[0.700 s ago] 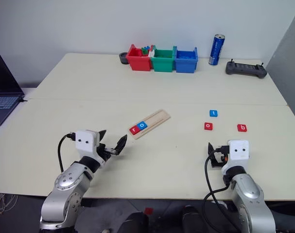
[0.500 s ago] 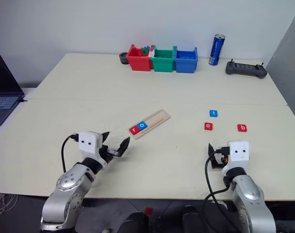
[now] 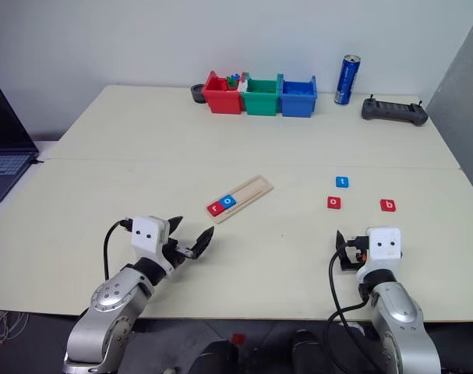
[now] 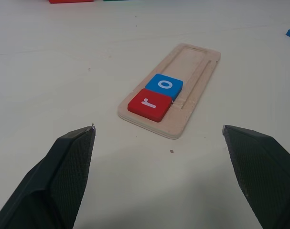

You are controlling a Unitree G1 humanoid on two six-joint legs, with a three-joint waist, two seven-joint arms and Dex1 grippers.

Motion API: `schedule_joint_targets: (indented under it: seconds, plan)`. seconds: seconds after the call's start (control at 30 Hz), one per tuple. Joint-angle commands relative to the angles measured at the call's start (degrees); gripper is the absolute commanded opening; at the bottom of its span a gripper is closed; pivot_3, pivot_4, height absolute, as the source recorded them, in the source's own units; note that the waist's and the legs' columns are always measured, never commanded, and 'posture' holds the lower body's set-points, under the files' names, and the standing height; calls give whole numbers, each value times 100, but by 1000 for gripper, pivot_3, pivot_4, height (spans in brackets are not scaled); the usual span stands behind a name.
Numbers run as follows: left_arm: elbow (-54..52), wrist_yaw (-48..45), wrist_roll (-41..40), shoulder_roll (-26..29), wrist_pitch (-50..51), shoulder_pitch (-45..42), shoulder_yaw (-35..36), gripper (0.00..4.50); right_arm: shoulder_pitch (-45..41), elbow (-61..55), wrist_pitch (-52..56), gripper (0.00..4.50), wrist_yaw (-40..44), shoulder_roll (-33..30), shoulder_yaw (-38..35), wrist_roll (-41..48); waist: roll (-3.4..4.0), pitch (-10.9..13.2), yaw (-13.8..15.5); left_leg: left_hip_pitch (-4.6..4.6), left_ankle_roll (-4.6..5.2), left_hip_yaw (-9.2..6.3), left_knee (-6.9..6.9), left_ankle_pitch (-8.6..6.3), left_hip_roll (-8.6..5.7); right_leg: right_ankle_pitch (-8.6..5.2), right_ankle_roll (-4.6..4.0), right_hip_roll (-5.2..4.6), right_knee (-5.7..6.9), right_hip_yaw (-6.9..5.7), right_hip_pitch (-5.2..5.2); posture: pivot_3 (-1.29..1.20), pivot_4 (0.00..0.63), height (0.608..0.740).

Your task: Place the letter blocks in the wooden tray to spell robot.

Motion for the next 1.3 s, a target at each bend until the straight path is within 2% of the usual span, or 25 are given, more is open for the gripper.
schedule_joint_targets:
  seconds: [0.03, 0.2, 0.3, 0.43, 0.57, 0.7, 0.87, 1.3]
  plan:
    - [-162, -53, -1, 31, -130, -70, 2, 4500, -55, -122, -157, 4477, 6, -1, -17, -34, 0, 0, 0, 0, 0, 0, 0, 0, 0, 0, 0, 0, 0, 0, 0, 0, 150, 740]
    - [16, -366, -199, 227, -16, -440, 97, 4500, -505, -71, -69, 4477, 546, -439, -185, 219, 0, 1, -9, 0, 0, 2, 0, 0, -1, 0, 0, 0, 0, 1, 0, 0, 150, 740]
    - [476, -986, -486, 545, 40, -838, 155, 4500, -1096, 273, 77, 4477, 1512, -1078, -211, 729, 0, 1, -18, 5, 0, 4, 1, 0, -1, 1, -1, 3, 1, 0, 3, 0, 150, 740]
    - [1562, -2034, -448, 1166, -290, -1515, 7, 4500, -1771, 557, 576, 4477, 3172, -1999, -24, 1801, 0, 5, -38, 4, 2, 1, -1, 0, 1, 6, -11, 10, 1, -2, 3, 0, 150, 740]
    - [3046, -2958, -302, 1492, -755, -2462, -176, 4500, -2421, 907, 868, 4477, 4070, -2449, 181, 2361, -4, 9, -38, 2, 3, -3, -2, -1, -2, 7, -12, 9, 0, -5, 4, 0, 150, 740]
    - [4399, -3645, -30, 1457, -1325, -3286, -469, 4500, -2943, 1190, 880, 4477, 4270, -2472, 438, 2378, -4, 9, -36, -1, 3, -3, -1, -1, -3, 7, -12, 8, -1, -6, 3, 0, 150, 740]
    - [5447, -4147, 200, 1288, -1747, -3920, -694, 4500, -3151, 1315, 862, 4477, 4220, -2420, 552, 2311, -5, 10, -31, -17, 3, -15, -1, -1, -4, 8, -12, 6, -2, -14, -6, 0, 150, 740]
    - [6621, -4086, 661, 949, -2727, -4274, -742, 4500, -2895, 905, 1115, 4477, 3960, -2447, 471, 2397, -4, 10, -20, -42, 3, -43, 11, -1, -10, 8, -13, 1, 3, -37, -16, 0, 150, 740]
